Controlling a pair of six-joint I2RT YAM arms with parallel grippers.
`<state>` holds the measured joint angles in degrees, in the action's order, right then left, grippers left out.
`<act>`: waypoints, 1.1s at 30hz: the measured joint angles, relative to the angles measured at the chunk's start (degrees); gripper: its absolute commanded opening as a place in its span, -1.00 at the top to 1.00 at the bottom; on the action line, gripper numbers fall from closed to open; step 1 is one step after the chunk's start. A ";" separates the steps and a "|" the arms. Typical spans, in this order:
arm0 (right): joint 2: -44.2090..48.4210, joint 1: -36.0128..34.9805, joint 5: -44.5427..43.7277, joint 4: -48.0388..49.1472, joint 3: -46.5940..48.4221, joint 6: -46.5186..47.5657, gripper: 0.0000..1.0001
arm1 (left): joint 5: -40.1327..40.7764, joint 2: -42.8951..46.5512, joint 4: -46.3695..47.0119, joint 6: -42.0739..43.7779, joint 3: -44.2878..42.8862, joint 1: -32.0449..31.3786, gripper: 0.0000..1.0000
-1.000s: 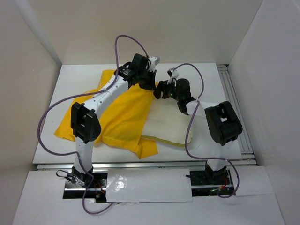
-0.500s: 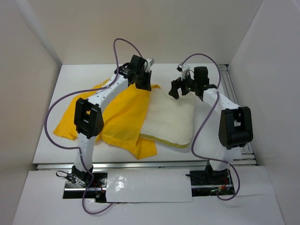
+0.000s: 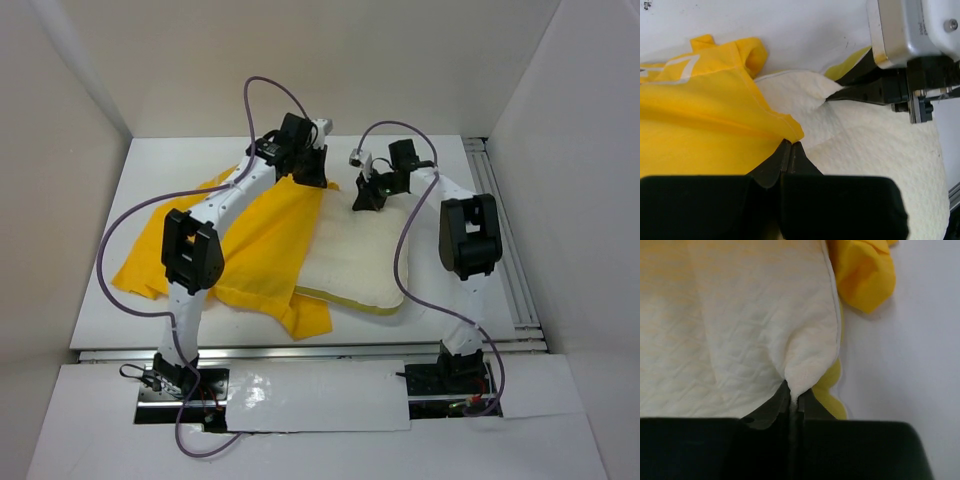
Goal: Put the pillow into the pillowcase
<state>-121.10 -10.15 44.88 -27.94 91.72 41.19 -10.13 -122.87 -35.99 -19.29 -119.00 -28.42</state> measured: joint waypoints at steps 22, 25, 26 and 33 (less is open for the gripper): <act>40.24 -13.07 -18.47 60.28 -44.68 -38.58 1.00 | -8.09 20.46 -1.46 1.60 5.92 -1.60 1.00; 38.10 -14.49 -24.96 69.44 -47.36 -41.77 1.00 | -8.76 21.29 -1.53 2.75 6.01 -4.35 1.00; 37.00 -14.84 -26.84 73.29 -48.43 -43.19 1.00 | -8.68 21.27 -1.51 2.86 6.47 -5.27 1.00; 32.15 -15.50 -30.93 87.36 -52.11 -50.38 1.00 | -8.17 19.04 -0.83 2.84 11.08 -8.81 1.00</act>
<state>-88.95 -25.65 13.96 59.42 39.62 -9.19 -18.31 -103.83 -36.82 -16.45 -107.92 -37.23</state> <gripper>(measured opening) 0.060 0.033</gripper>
